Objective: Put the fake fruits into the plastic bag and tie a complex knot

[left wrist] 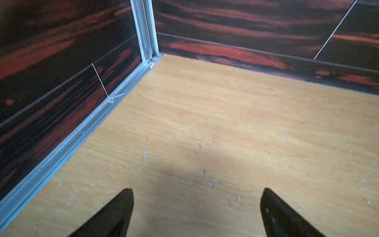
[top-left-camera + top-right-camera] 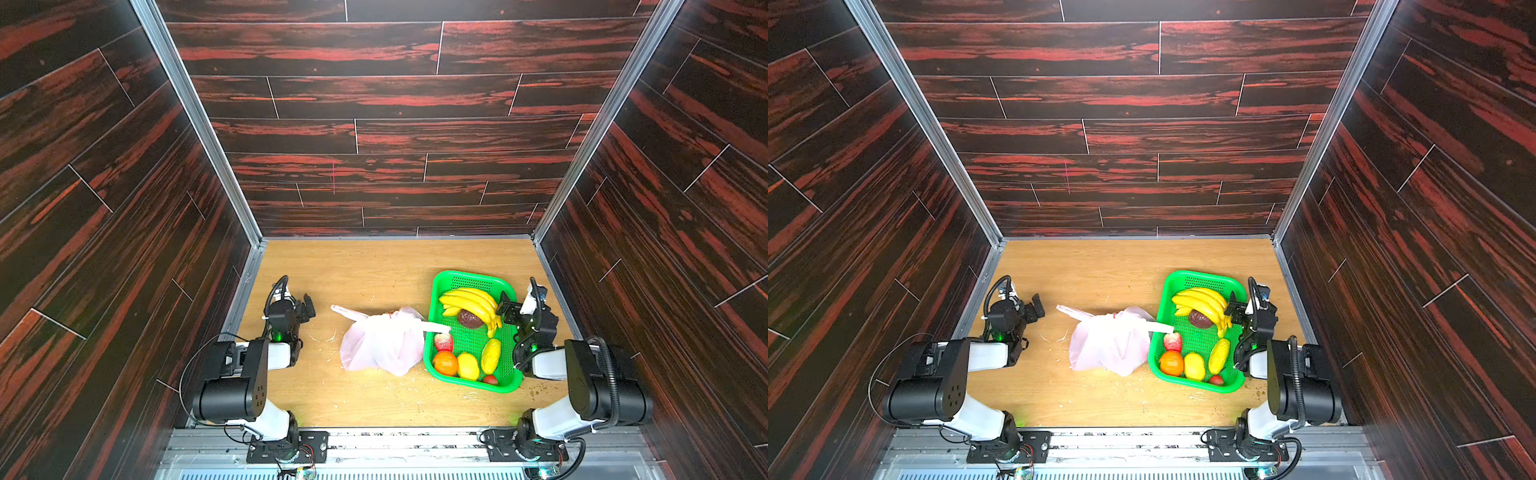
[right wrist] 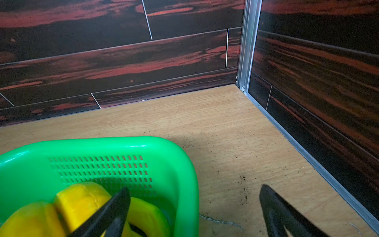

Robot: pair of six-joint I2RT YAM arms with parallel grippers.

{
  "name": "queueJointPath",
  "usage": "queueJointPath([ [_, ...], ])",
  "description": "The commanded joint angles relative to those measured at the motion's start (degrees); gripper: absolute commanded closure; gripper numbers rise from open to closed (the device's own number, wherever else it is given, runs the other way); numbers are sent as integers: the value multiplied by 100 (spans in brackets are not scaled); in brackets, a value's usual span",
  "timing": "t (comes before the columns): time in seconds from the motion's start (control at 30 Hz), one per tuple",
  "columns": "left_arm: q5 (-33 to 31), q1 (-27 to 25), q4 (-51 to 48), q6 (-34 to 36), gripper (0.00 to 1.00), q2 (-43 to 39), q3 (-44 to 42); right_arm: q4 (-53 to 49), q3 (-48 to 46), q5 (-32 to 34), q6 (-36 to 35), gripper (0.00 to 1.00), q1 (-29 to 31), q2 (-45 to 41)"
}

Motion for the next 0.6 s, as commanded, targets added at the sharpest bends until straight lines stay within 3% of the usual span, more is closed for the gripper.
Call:
queueJointPath([
  [0.0, -33, -12, -212, 70, 1, -155, 57, -31, 14, 9, -50, 1, 43, 98],
  [0.33, -34, -12, -192, 71, 1, -159, 53, -35, 15, 10, -63, 1, 48, 98],
  [0.43, -36, -12, -200, 72, 1, -153, 53, -174, 94, -446, -239, 1, 61, 115],
  [0.57, -35, -17, -195, 76, 1, -152, 53, -179, 98, -463, -229, 1, 56, 107],
])
